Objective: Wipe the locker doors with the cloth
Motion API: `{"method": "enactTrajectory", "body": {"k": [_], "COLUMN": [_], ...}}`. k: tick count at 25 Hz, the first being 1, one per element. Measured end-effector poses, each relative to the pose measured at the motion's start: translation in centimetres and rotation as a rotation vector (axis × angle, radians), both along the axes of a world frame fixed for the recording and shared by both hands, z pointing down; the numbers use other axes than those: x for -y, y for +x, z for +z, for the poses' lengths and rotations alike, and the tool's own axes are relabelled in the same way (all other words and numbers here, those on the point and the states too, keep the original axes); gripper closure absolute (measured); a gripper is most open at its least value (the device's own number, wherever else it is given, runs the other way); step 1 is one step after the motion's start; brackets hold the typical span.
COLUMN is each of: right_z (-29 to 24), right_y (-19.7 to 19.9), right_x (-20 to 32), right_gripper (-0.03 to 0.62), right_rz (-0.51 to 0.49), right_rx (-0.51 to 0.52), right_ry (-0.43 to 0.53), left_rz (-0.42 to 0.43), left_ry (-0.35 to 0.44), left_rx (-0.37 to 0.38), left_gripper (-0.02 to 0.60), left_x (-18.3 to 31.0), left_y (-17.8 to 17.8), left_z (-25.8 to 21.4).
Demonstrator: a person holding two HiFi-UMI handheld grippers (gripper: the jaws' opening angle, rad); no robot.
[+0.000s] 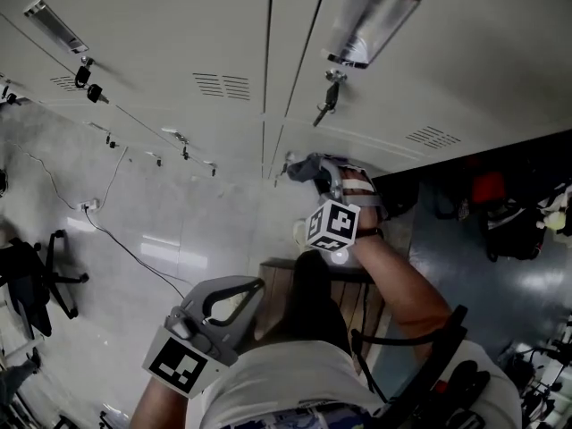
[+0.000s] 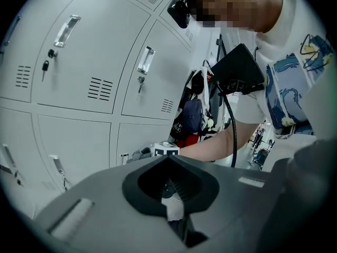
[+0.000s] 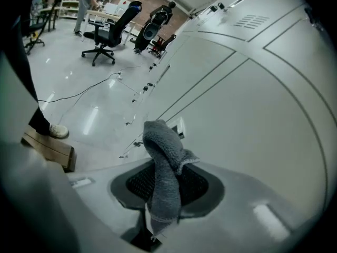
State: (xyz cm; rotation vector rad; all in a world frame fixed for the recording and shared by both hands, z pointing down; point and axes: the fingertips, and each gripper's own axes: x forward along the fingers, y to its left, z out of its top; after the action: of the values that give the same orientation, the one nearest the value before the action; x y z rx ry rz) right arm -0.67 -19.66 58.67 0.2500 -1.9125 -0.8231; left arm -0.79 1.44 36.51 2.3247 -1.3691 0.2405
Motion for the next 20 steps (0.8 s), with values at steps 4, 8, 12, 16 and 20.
{"method": "enactTrajectory", "body": {"k": [4, 8, 12, 16, 20], "right_z": [3.3, 7.3, 11.0, 15.0, 18.0], "right_y": [0.0, 0.2, 0.5, 0.9, 0.6], "right_x": [0.0, 0.1, 0.1, 0.3, 0.0], "right_gripper": [0.484, 0.484, 0.484, 0.484, 0.484], "right_rz": [0.008, 0.008, 0.018, 0.013, -0.004], "right_rx": [-0.039, -0.066, -0.099, -0.154, -0.174], "right_ry": [-0.021, -0.049, -0.083, -0.103, -0.142], "left_rz": [-0.009, -0.008, -0.019, -0.046, -0.055], "left_ry": [-0.022, -0.039, -0.059, -0.072, -0.084], "left_rx": [-0.007, -0.001, 0.003, -0.012, -0.014], "left_gripper": [0.578, 0.578, 0.578, 0.578, 0.578], "left_x": [-0.1, 0.0, -0.1, -0.1, -0.1], "left_y": [0.1, 0.0, -0.4, -0.7, -1.0], "left_z": [0.6, 1.3, 1.7, 2.3, 2.9]}}
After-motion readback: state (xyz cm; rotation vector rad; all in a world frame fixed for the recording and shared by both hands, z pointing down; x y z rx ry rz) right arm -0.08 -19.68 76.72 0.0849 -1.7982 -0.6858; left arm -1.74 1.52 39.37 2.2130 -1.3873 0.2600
